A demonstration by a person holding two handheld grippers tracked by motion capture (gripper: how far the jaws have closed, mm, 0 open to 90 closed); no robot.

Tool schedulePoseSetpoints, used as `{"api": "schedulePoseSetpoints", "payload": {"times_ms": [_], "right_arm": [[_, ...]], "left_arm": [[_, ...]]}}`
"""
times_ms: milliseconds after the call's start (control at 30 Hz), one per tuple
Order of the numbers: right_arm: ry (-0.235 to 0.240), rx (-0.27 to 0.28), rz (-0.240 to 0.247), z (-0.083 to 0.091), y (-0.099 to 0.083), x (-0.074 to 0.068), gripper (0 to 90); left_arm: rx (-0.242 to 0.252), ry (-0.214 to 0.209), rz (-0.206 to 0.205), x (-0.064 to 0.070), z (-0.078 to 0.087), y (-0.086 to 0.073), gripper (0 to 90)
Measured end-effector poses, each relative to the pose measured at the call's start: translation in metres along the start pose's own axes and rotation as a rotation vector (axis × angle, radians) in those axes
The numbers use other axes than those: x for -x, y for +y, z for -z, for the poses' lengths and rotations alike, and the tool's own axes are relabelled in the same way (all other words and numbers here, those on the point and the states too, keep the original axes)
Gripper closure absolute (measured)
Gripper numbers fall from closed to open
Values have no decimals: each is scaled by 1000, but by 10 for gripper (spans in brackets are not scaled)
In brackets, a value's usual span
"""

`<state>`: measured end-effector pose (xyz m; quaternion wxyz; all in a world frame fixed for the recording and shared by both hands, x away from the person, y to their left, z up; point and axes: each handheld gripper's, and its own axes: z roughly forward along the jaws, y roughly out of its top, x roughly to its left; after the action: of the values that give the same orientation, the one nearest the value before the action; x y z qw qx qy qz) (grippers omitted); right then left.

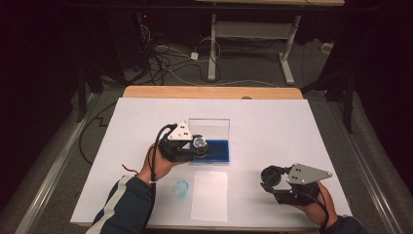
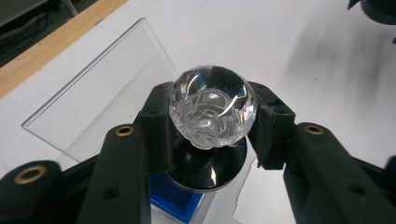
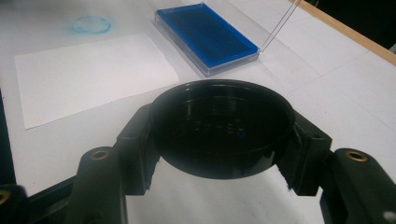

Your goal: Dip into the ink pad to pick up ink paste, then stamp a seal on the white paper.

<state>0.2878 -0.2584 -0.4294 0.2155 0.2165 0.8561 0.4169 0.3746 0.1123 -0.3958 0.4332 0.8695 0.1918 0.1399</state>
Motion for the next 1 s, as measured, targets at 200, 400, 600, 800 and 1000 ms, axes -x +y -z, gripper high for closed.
{"api": "schedulePoseSetpoints", "payload": {"times_ms": [200,400,600,800,1000], "right_arm": [[4,7,3,0,1,-1,390],[-1,-1,-1,0,0,-1,390],[3,-3,5,-1,1,-3,389],[3,-3,0,1,-1,-2,389],[3,-5,10,1,-1,-4,390]], "left_arm": [[13,-16,-13,8,7,-3,543],[12,-24,-34,16,12,-2,543],[3,-36,-64,27,18,0,542],[-3,-62,-83,35,19,-1,542],[0,-66,-102,44,19,-4,542]]}}
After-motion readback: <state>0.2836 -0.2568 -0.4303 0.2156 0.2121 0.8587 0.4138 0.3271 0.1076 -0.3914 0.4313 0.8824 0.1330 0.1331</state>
